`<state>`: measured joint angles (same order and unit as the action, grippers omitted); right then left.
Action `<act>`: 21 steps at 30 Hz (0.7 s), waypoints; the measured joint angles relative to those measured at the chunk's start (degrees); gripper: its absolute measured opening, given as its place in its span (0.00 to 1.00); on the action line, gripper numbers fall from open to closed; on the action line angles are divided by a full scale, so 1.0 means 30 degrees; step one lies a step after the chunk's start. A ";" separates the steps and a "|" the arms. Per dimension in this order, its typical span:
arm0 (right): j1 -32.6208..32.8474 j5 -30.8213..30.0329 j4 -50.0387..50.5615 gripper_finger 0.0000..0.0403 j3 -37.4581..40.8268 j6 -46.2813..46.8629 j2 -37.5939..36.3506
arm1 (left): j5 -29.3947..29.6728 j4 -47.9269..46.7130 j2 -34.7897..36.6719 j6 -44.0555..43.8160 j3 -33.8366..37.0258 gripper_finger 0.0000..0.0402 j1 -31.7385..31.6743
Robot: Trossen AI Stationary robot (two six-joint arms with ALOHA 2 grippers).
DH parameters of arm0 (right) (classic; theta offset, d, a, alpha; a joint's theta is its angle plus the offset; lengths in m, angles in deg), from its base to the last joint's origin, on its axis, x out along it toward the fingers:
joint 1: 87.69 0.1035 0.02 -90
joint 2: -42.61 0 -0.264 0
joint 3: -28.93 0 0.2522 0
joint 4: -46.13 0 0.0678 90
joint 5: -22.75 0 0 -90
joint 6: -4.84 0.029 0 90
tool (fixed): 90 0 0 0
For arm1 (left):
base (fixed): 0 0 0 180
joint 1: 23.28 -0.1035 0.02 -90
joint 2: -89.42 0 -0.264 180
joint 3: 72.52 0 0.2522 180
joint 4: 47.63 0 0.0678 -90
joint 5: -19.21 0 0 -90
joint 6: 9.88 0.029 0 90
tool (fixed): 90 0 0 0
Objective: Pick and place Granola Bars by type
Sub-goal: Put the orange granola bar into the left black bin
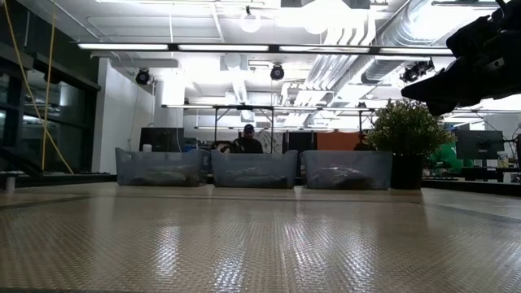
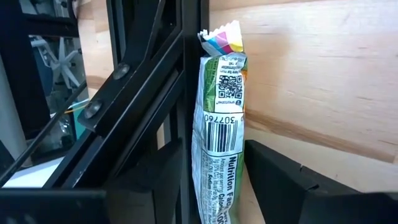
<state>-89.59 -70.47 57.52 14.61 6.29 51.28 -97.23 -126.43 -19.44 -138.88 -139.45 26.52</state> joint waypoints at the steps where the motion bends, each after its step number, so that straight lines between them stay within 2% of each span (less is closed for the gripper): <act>1: -0.0003 0.0000 0.0000 0.01 -0.0004 0.0000 0.0000 | -0.0033 0.0132 0.0013 0.0032 0.0139 0.44 0.0000; 21: 0.0000 0.0000 -0.0005 0.01 0.0000 0.0000 0.0000 | -0.0085 0.0392 0.0044 0.0123 0.0467 0.44 0.0007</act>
<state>-89.59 -70.47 57.51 14.61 6.29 51.28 -97.49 -125.25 -19.31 -138.51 -138.05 26.55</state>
